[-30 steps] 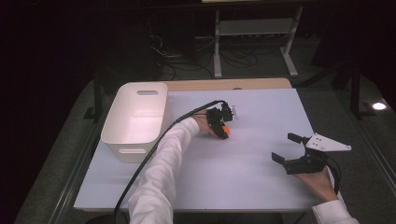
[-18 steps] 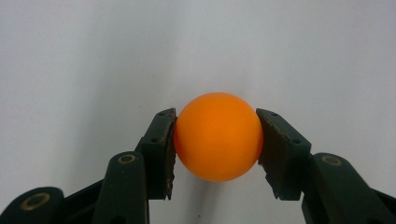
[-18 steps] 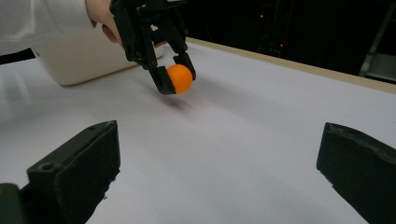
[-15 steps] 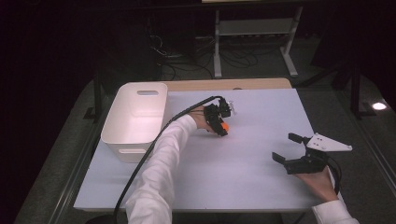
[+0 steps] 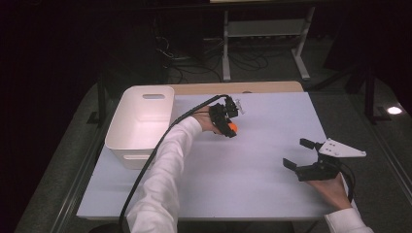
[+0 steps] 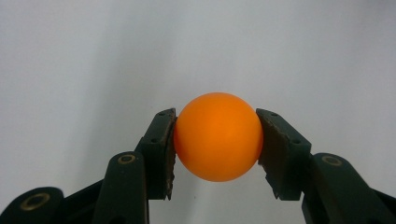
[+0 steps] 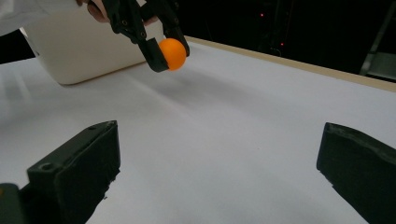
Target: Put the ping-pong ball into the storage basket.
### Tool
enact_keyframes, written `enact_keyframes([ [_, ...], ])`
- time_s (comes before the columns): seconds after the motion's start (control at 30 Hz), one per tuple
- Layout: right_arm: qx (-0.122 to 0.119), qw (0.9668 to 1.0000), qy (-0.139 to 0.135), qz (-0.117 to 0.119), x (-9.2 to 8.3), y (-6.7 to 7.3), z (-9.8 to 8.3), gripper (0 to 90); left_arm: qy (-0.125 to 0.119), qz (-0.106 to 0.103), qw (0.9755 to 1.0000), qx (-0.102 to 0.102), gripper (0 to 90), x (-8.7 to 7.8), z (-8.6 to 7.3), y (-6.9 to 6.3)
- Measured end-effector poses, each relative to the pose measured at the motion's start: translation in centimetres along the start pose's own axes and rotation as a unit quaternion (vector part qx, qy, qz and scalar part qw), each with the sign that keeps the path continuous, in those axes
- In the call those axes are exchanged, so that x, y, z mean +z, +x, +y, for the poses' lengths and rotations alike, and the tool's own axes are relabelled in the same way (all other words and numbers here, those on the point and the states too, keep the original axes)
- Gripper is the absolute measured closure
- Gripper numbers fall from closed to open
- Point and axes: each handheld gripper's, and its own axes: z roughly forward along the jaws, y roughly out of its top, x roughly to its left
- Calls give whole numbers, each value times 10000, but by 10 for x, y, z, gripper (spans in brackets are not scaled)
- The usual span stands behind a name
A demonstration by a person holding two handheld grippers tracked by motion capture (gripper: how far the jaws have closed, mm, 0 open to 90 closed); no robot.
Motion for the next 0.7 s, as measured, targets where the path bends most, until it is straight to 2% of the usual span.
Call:
enact_keyframes([
  [0.07, -2, 10000, 7, -7, 0, 0, 0, 0, -71, -6, 10000, -47, 501, -4, -1, -1],
  [0.27, 15, 10000, 23, -15, 1, 0, 0, 0, -138, 59, 9999, -46, 501, -15, -1, -2],
  [0.3, 14, 10000, 14, -9, 1, 0, 0, 0, -199, 108, 9997, -51, 501, -21, -2, -4],
  [0.33, 3, 10000, 9, -3, 1, 0, 0, 0, -187, 108, 9998, -6, 501, -23, -2, -3],
  [0.53, -6, 10000, 39, 1, 1, 0, 0, 0, -329, 93, 9994, -37, 500, -33, 0, -10],
  [0.7, -8, 10000, 32, -7, 1, 0, 0, 0, -400, 161, 9991, -47, 501, -42, -1, -12],
])
